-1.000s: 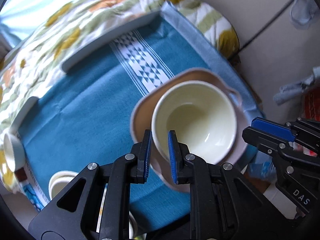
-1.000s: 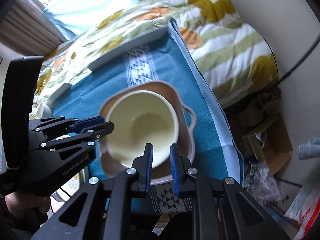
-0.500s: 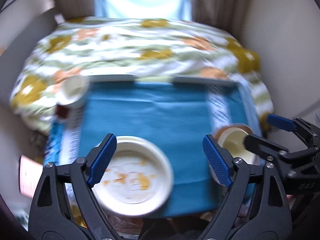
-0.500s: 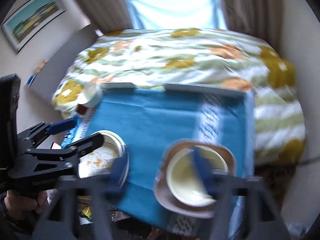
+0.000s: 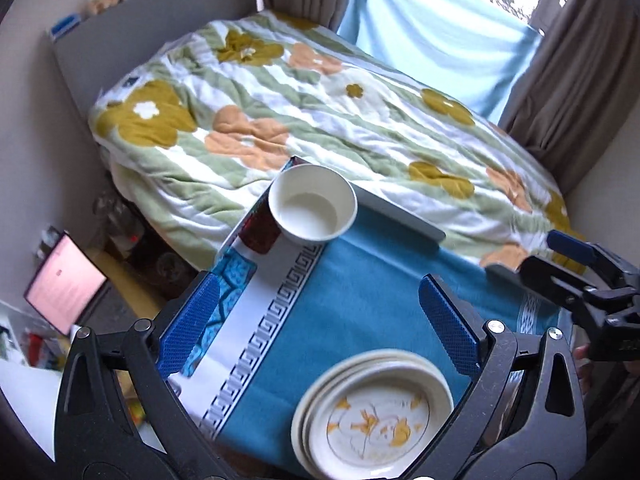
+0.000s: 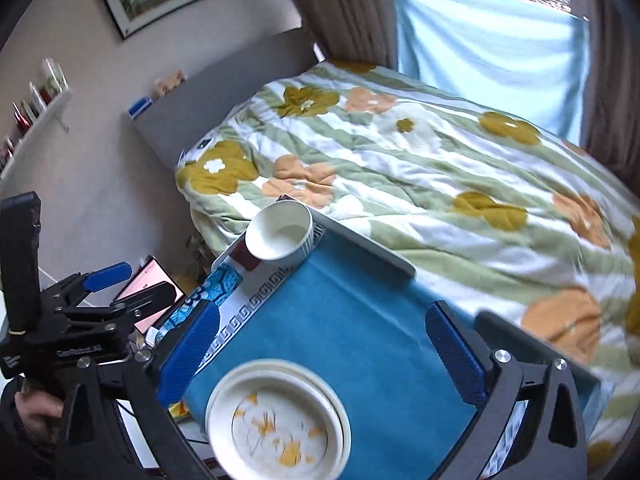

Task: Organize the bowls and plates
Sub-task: 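Grasp the rim of the small white bowl with both grippers, then carry the small white bowl with both grippers and lower it into the cream bowl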

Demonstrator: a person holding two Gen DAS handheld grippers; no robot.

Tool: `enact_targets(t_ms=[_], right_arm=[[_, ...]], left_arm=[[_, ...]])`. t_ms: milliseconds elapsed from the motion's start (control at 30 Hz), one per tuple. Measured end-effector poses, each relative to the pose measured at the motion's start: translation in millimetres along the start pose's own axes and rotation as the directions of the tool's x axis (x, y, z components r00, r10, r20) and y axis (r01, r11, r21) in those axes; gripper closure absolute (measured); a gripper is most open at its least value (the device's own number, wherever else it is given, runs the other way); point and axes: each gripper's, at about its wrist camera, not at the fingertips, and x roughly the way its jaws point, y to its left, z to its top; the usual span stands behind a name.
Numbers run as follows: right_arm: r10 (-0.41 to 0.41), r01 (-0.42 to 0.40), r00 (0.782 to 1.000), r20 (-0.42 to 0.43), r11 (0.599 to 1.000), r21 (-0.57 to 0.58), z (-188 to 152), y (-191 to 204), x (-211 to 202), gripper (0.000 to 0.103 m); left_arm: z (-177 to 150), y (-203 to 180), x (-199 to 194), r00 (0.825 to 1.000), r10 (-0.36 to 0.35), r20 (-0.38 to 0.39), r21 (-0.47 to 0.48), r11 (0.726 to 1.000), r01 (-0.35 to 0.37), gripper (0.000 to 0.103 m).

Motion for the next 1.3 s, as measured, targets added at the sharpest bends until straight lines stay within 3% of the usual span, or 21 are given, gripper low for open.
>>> enact_targets(t_ms=[67,167,233,433,500,533,600,667,767,800,900,1000,1300], right_arm=[[0.015,-0.015,0.999,-0.049,1.0,-0.014,22,6,35,0.001],[0.009,-0.01,0.992,-0.127,1.0,-0.01,45,11,92,0.001],[-0.001,0.001,0.987,-0.163,1.0,-0.005,52,9,123,0.001],[0.013,-0.001,0.96,-0.279,0.999,0.042,63,0,203,0.001],[0.03,-0.012,0.956,-0.292,0.998,0.064,61,-4,215,0.004],[0.034,-0.013,0.954,-0.298,0.997,0.071,59,-5,221,0.006],[0.045,-0.023,0.95,-0.309,0.997,0.075,58,-6,228,0.026],[0.055,-0.032,0.948,-0.314,0.996,0.079,59,-6,236,0.04],[0.064,-0.036,0.946,-0.317,0.995,0.093,59,-6,244,0.049],[0.07,-0.04,0.944,-0.322,0.994,0.098,58,-6,248,0.057],[0.076,-0.045,0.94,-0.333,0.994,0.098,55,-4,254,0.078],[0.086,-0.054,0.942,-0.326,0.993,0.107,52,-4,257,0.085],[0.061,-0.032,0.948,-0.313,0.995,0.097,51,1,255,0.088]], left_arm=[[16,19,25,0.999,-0.037,-0.019,-0.045,0.998,0.036,0.003],[30,35,60,0.999,-0.036,-0.037,-0.066,0.997,0.034,0.003],[37,46,90,0.997,-0.04,-0.061,-0.08,0.996,0.035,0.003],[45,74,158,0.982,-0.144,-0.123,-0.198,0.973,0.118,0.004],[44,75,171,0.978,-0.16,-0.133,-0.19,0.973,0.134,0.015],[45,74,176,0.977,-0.165,-0.138,-0.184,0.973,0.138,0.02],[44,73,188,0.971,-0.182,-0.157,-0.182,0.971,0.152,0.04],[43,72,197,0.965,-0.193,-0.177,-0.182,0.97,0.161,0.053],[44,71,208,0.959,-0.202,-0.197,-0.175,0.97,0.168,0.074],[44,72,209,0.96,-0.197,-0.201,-0.171,0.972,0.164,0.079],[45,75,212,0.963,-0.179,-0.201,-0.16,0.976,0.148,0.086],[44,79,212,0.963,-0.182,-0.197,-0.169,0.974,0.149,0.088],[44,75,211,0.97,-0.155,-0.19,-0.129,0.983,0.131,0.089]])
